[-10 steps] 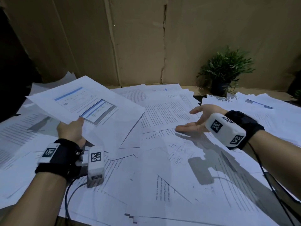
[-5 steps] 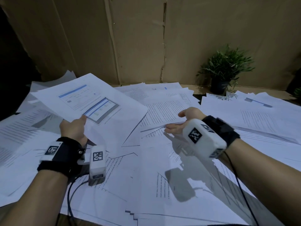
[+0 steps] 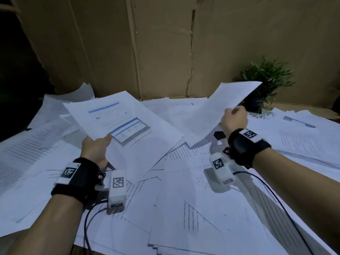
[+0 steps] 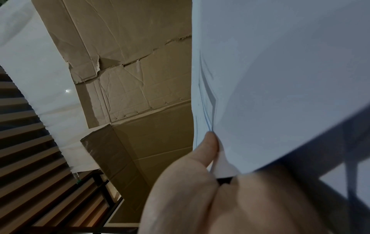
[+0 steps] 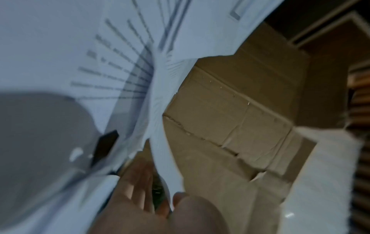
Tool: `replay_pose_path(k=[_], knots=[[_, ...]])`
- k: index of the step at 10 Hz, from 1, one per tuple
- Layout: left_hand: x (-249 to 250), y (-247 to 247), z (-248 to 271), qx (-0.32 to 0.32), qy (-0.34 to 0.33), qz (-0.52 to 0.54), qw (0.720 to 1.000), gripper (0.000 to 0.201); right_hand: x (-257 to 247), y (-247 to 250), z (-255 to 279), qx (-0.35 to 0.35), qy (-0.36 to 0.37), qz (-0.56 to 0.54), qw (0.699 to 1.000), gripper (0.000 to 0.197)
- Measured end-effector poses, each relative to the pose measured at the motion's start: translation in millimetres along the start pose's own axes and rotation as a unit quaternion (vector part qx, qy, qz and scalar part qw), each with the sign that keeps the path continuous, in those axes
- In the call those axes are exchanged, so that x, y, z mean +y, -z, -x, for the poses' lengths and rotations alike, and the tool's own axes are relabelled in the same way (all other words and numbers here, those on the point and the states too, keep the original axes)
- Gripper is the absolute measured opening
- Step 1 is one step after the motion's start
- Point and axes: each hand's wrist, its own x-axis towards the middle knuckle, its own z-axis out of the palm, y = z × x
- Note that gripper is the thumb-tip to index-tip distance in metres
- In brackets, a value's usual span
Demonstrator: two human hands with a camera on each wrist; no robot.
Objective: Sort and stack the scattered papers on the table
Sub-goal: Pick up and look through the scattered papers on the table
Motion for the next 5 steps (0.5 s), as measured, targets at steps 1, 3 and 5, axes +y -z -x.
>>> replay_pose_path(k=[1, 3, 5], knots=[[6.9, -2.6, 11.9, -0.068, 0.003, -0.032, 0.997, 0.039, 14.0, 15.4, -6.1, -0.134, -0.174, -0.156, 0.963, 0.024], [9.5, -1.1, 23.1, -0.129, 0.035, -0.049, 0.99, 0.029, 10.5, 17.1, -8.5, -0.159, -0.114, 0.032, 0.98, 0.009], [13.4, -4.6, 28.8, -0.144, 0.052, -0.011, 0.988, 0.034, -41.0, 33.0, 2.9, -0.25, 0.114, -0.076, 0.959, 0.024]])
